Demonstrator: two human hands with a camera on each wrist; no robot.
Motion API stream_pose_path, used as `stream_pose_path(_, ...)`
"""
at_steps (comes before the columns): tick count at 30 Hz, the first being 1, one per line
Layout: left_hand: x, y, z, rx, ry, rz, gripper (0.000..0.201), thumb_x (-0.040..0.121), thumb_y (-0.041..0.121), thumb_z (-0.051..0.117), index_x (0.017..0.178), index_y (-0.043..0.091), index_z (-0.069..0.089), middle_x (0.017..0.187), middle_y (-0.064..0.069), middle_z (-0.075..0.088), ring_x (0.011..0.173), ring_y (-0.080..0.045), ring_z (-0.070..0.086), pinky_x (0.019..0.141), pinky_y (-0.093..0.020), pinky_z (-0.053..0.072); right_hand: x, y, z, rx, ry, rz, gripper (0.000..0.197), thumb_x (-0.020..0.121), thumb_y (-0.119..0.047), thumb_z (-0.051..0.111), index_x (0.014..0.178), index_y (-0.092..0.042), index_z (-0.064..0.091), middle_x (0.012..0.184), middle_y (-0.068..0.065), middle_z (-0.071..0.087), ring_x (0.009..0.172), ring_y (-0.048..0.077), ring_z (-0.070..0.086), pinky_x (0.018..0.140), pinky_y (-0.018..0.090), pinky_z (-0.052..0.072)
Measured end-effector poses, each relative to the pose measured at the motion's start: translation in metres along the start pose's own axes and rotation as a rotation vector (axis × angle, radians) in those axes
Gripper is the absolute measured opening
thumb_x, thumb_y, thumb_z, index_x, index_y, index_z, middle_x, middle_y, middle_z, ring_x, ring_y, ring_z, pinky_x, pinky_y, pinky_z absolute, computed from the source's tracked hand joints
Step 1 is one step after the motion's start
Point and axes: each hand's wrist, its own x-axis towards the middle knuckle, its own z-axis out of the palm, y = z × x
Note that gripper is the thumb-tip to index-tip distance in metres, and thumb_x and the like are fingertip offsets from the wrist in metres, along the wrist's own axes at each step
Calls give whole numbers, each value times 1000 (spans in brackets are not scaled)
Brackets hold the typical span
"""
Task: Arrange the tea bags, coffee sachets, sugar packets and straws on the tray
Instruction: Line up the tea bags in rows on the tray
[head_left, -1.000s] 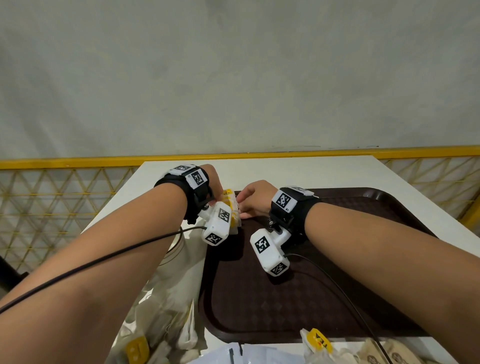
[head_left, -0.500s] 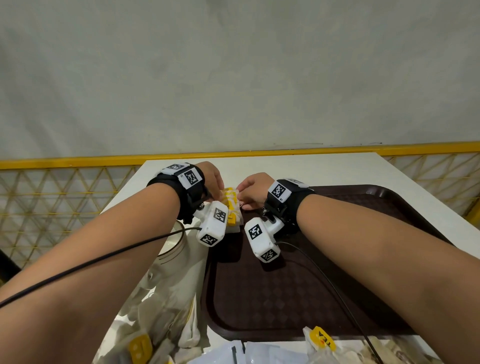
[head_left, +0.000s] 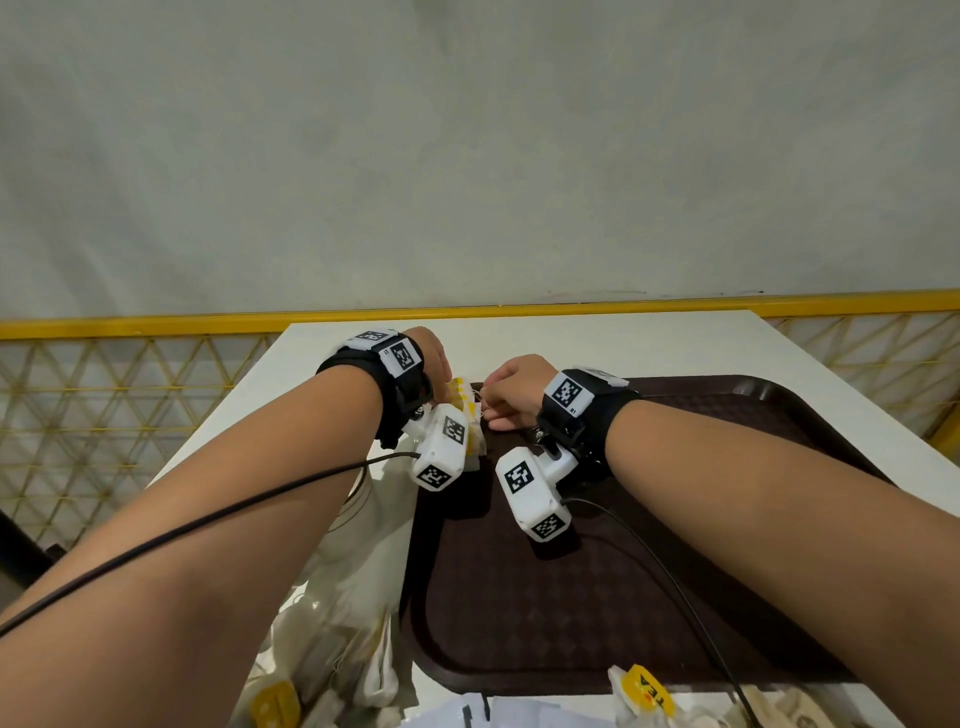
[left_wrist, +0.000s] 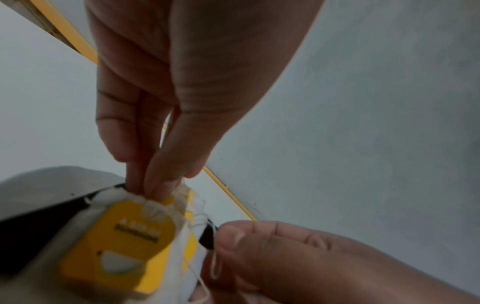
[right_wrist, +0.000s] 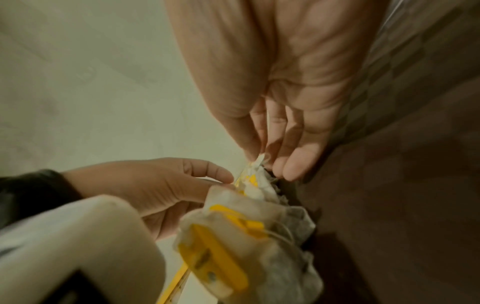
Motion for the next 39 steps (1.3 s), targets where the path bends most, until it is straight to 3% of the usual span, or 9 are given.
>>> stream_pose_path(4,-2,0,1,64,38,1,32,81,3,69,113,0,64,106,-15,68,80,-22,59,63,-25,52,-6,4,-1,-89,-74,-32,16,80,3,71,81,-5,57,72,16,61,64,22,60,69,33,57)
stream_pose_path(7,-3,-1,-7,21,-15,-6,22,76,-1,73,98,-2,68,70,-10,69,72,-24,61,73,-34,56,-4,2,3,-122,-62,-50,21,77,8,72,78,-8,57,71,15,61,64,25,62,75,38,57)
stream_pose_path(11,-15,-5,-14,29,-49,5,9,76,1,75,80,8,71,53,0,66,44,-9,59,42,-16,47,-6,-2,7,-128,-27,-68,23,76,9,72,78,-9,57,67,12,59,53,19,60,59,30,57)
stream_pose_path(14,-21,-5,-11,87,-62,-7,13,76,6,76,88,9,73,70,-4,70,59,-14,64,54,-20,52,-8,-2,8,-88,-20,-59,24,77,10,71,77,-8,56,71,13,59,57,22,62,69,37,58)
stream_pose_path(17,-23,-5,-3,128,-70,-13,20,77,6,74,97,2,73,89,-14,73,89,-27,70,85,-39,56,-10,2,3,-33,-18,-69,23,80,11,67,79,-7,53,76,18,60,62,25,60,66,34,57)
stream_pose_path(19,-23,-4,1,121,-67,-6,23,77,4,73,99,-2,71,86,-16,71,86,-29,68,89,-42,54,-12,6,-3,-34,-37,-73,20,83,11,64,80,-6,54,82,22,62,68,26,62,72,36,57)
stream_pose_path(27,-22,2,2,102,-51,-5,29,76,2,74,104,-3,67,84,-13,69,92,-28,67,89,-40,54,-16,18,3,-48,-97,-93,21,83,15,59,76,-5,59,79,15,62,83,30,64,85,42,56)
stream_pose_path(32,-22,2,3,62,-13,32,22,77,-1,74,97,2,66,90,-16,69,89,-30,68,78,-35,55,-22,17,0,-83,-111,-106,26,90,13,47,76,-6,56,77,12,57,64,19,55,60,26,55)
stream_pose_path(39,-36,0,-13,55,-149,82,16,80,3,71,95,10,71,87,-8,70,74,-15,64,62,-23,53,-34,15,2,-416,-242,-260,17,80,4,68,82,-12,64,79,7,63,58,6,57,57,23,53)
